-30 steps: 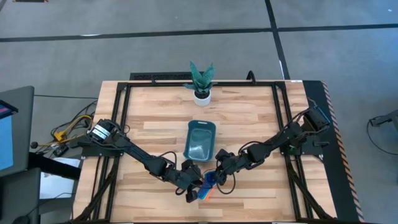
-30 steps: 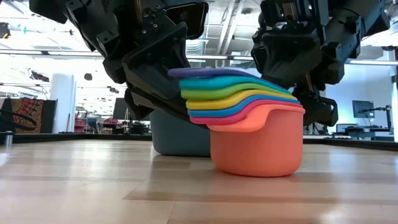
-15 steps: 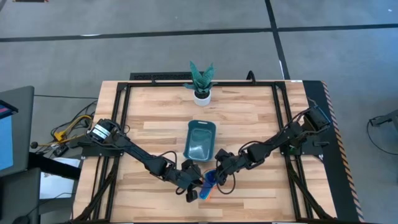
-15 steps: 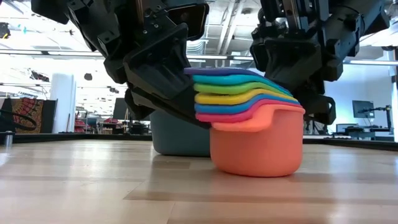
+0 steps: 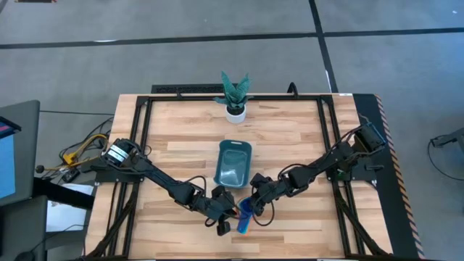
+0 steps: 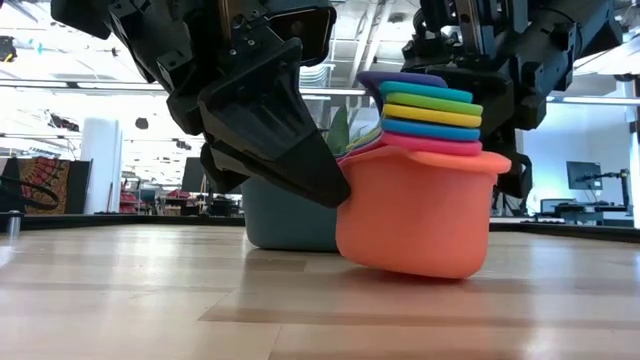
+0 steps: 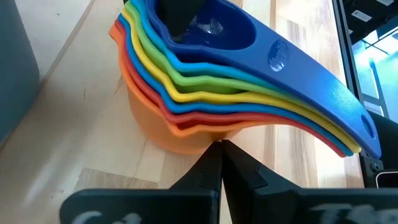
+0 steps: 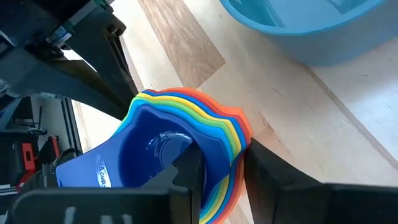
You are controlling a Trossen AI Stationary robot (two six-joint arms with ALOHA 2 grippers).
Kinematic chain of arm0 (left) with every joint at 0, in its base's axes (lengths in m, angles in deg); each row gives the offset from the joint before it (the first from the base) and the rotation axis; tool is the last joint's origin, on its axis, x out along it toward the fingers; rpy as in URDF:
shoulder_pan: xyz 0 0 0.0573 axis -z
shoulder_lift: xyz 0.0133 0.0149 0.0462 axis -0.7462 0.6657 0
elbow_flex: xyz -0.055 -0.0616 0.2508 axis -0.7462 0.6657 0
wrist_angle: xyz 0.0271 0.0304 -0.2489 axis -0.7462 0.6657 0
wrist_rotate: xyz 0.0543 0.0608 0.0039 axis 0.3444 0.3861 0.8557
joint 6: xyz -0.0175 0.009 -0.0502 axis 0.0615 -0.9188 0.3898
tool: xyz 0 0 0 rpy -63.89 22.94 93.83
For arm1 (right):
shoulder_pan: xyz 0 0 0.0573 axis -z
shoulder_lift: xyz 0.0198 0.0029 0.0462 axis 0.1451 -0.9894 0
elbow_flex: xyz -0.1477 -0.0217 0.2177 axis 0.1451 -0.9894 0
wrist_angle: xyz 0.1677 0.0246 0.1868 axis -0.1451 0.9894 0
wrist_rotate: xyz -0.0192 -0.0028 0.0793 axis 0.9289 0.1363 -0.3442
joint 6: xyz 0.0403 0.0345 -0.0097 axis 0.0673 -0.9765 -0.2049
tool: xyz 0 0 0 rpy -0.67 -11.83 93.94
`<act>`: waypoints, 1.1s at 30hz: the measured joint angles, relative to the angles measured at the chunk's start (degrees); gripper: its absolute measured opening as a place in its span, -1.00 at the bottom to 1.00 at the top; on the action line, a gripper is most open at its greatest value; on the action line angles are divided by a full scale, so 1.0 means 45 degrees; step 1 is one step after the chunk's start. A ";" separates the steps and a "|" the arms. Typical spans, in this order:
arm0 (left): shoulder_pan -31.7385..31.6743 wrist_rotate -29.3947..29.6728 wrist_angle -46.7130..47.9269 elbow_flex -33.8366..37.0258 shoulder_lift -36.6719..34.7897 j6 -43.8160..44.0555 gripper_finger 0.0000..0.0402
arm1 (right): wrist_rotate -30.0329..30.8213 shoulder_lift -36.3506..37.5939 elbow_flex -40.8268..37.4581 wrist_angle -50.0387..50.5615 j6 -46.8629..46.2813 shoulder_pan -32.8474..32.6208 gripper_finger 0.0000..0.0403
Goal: Nest measuring cups in basket
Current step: Put the stacked colored measuring cups into the blue bin
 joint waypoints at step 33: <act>0.0322 0.2711 0.7390 0.0015 -0.4770 -0.0316 -1.00 | 0.0347 0.4350 0.1613 0.5702 0.1458 0.0602 -0.49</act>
